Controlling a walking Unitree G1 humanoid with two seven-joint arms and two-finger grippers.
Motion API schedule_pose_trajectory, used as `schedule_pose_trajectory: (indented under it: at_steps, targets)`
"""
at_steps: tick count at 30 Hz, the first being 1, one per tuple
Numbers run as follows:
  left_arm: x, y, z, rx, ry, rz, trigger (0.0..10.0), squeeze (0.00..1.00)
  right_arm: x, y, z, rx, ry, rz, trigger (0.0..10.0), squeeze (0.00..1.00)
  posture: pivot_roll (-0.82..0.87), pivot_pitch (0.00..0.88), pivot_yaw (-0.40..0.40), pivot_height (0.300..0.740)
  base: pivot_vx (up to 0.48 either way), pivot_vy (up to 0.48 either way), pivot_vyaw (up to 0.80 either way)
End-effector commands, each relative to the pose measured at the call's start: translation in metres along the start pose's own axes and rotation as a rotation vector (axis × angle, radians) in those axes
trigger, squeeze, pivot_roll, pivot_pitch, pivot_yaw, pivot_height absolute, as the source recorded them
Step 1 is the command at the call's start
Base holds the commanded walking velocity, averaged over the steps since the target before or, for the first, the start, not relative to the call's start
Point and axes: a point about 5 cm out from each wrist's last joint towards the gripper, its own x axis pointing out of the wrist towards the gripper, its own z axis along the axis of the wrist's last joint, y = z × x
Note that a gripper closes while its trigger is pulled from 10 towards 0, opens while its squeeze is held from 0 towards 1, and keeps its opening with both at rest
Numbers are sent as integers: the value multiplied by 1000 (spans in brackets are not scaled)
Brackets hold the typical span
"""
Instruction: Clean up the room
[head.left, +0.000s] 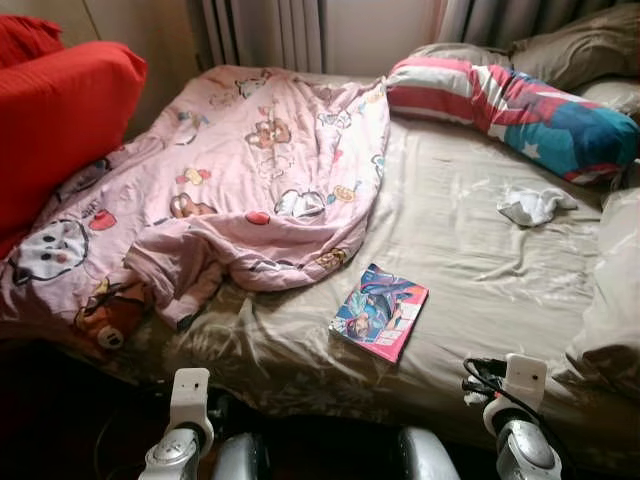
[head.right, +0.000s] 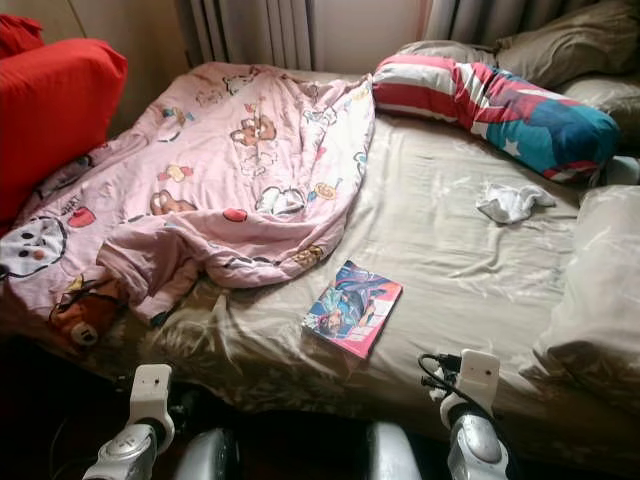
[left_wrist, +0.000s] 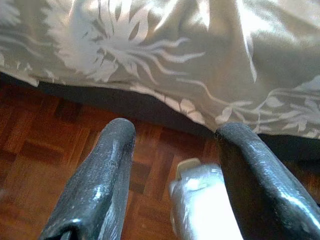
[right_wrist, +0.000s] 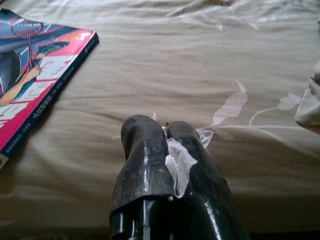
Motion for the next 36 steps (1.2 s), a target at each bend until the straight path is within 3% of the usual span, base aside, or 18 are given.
schedule_pose_trajectory:
  at_steps: [1,6,16,29,36]
  targets:
    - [-1,0,-8,8,44,-3,10000,0,-2,-1,-7,17,37,-13,10000,0,-93,0,21,642,0,0,0]
    - [-1,-2,-11,19,69,-7,10000,0,-6,-3,-20,30,113,-14,10000,0,-105,0,18,677,0,0,0]
    - [-13,7,-38,39,154,18,10000,0,-26,-13,-55,12,251,-43,10000,0,-106,0,17,740,0,0,0]
    - [-15,3,-46,20,197,17,10000,0,-47,-21,-86,19,421,-48,10000,0,-97,0,-8,740,0,0,0]
    - [-16,2,-49,25,219,13,10000,0,-57,-23,-100,-50,514,-28,10000,0,-74,0,-3,740,0,0,0]
